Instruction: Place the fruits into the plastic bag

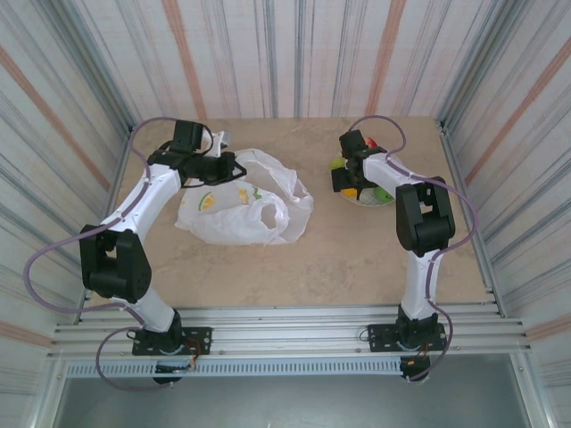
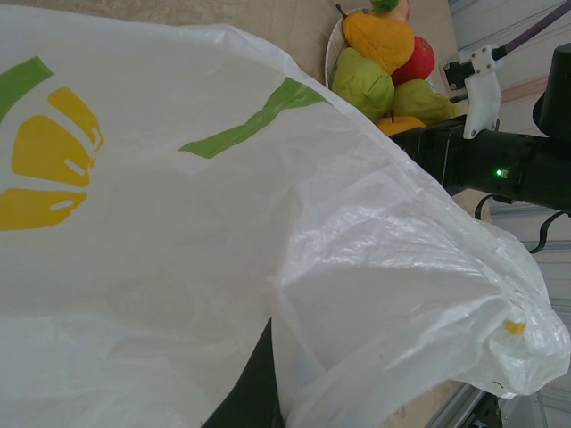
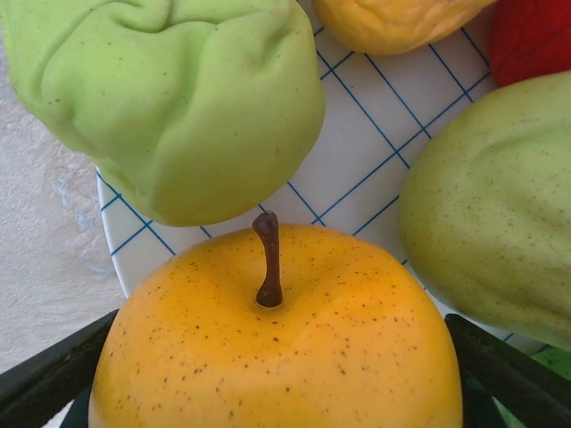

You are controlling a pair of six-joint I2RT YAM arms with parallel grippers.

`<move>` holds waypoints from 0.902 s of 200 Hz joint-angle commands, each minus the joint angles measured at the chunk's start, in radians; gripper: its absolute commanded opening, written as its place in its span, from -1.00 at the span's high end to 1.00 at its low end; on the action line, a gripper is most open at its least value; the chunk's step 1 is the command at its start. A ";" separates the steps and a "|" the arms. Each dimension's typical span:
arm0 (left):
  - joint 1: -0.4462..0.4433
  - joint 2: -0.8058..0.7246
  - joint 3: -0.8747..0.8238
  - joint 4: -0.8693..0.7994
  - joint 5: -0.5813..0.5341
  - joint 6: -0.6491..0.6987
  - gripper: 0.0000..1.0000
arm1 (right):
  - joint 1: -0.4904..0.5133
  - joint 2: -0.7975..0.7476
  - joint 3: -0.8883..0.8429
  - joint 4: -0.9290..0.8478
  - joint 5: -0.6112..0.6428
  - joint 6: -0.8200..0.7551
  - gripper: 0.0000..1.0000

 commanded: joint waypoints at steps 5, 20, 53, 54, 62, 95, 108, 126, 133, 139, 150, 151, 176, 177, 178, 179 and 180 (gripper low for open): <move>0.008 -0.029 -0.005 0.001 0.028 0.008 1.00 | -0.007 -0.002 0.017 -0.025 0.003 -0.020 -0.66; 0.009 -0.031 -0.005 0.000 0.028 0.007 1.00 | -0.007 -0.028 0.002 -0.023 -0.001 -0.019 -0.58; 0.008 -0.037 -0.005 0.001 0.027 0.002 1.00 | -0.006 -0.133 -0.054 -0.025 -0.015 -0.006 -0.44; 0.009 -0.037 -0.004 0.001 0.028 0.002 1.00 | -0.007 -0.137 -0.056 -0.025 -0.015 -0.006 -0.43; 0.008 -0.038 -0.005 0.000 0.024 -0.001 1.00 | -0.007 -0.182 -0.082 -0.026 -0.028 0.000 -0.41; 0.009 -0.049 -0.012 0.012 0.013 -0.032 1.00 | -0.005 -0.448 -0.269 0.003 -0.198 0.032 -0.31; 0.008 -0.052 -0.016 0.019 0.007 -0.057 1.00 | 0.000 -0.568 -0.365 0.017 -0.284 0.058 -0.28; 0.008 -0.056 -0.024 0.036 0.013 -0.098 1.00 | 0.021 -0.713 -0.487 0.026 -0.391 0.097 -0.25; 0.008 -0.057 -0.028 0.044 0.016 -0.114 1.00 | 0.036 -0.763 -0.531 0.040 -0.426 0.117 -0.24; 0.008 -0.058 -0.031 0.050 0.018 -0.130 1.00 | 0.053 -0.800 -0.573 0.057 -0.454 0.138 -0.25; 0.008 -0.058 -0.040 0.062 0.024 -0.156 1.00 | 0.094 -0.857 -0.642 0.100 -0.489 0.177 -0.24; 0.008 -0.058 -0.041 0.064 0.024 -0.160 1.00 | 0.098 -0.861 -0.646 0.105 -0.492 0.179 -0.24; 0.008 -0.057 -0.060 0.099 0.047 -0.206 1.00 | 0.223 -0.920 -0.781 0.269 -0.487 0.248 -0.24; 0.008 -0.057 -0.062 0.100 0.048 -0.207 1.00 | 0.229 -0.920 -0.785 0.280 -0.487 0.251 -0.24; 0.008 -0.057 -0.062 0.101 0.049 -0.208 1.00 | 0.232 -0.920 -0.789 0.286 -0.488 0.255 -0.24; 0.008 -0.057 -0.063 0.103 0.050 -0.210 1.00 | 0.235 -0.919 -0.792 0.292 -0.487 0.259 -0.25; 0.008 -0.057 -0.064 0.104 0.050 -0.211 1.00 | 0.239 -0.918 -0.796 0.303 -0.487 0.262 -0.25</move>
